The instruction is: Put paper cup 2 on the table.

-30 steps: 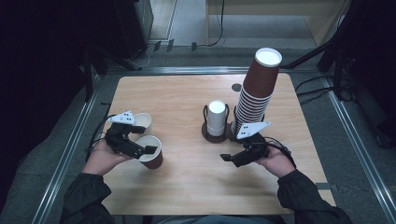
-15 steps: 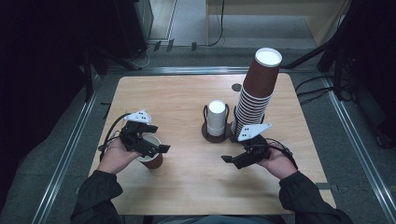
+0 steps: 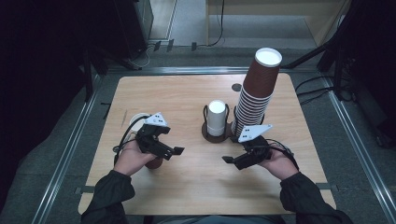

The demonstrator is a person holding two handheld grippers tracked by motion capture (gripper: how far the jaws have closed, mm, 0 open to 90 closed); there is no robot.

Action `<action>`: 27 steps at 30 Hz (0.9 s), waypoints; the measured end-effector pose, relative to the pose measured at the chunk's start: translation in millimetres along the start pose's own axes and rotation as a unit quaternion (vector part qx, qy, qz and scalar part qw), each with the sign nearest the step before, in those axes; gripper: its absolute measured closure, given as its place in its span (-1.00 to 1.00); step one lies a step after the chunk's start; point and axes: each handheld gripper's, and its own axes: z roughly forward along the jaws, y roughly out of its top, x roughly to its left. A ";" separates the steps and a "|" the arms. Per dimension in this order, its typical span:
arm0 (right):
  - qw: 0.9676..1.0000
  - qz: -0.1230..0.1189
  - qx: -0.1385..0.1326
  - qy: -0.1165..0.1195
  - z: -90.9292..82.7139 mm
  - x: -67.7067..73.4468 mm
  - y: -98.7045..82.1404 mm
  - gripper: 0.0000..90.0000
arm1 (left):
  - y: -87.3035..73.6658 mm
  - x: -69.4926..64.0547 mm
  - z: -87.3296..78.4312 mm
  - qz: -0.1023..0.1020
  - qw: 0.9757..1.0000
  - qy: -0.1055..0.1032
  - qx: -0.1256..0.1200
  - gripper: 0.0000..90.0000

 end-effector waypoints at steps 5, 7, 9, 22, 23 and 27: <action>1.000 -0.004 0.002 0.000 1.0 1.1 -0.3 -0.50 | 6.1 -8.5 11.9 0.000 1.000 0.009 0.013 -0.96; 1.000 -0.004 0.002 0.000 0.9 1.0 -0.4 -0.50 | 8.3 -12.8 17.2 0.007 1.000 0.010 0.018 -0.96; 1.000 0.001 0.001 0.000 0.8 0.9 -0.5 -0.50 | 10.4 -16.8 20.6 0.011 1.000 0.012 0.014 -0.96; 1.000 0.000 0.003 0.003 1.2 2.6 -1.1 -0.51 | 21.6 -36.0 42.7 0.017 1.000 0.013 -0.003 -0.96; 1.000 -0.002 0.003 0.003 1.2 2.5 -1.3 -0.51 | 21.8 -37.3 44.0 0.019 1.000 0.013 -0.002 -0.96; 1.000 -0.004 0.005 0.003 1.1 2.5 -1.7 -0.51 | 23.0 -44.1 49.6 0.030 0.999 0.019 0.002 -0.96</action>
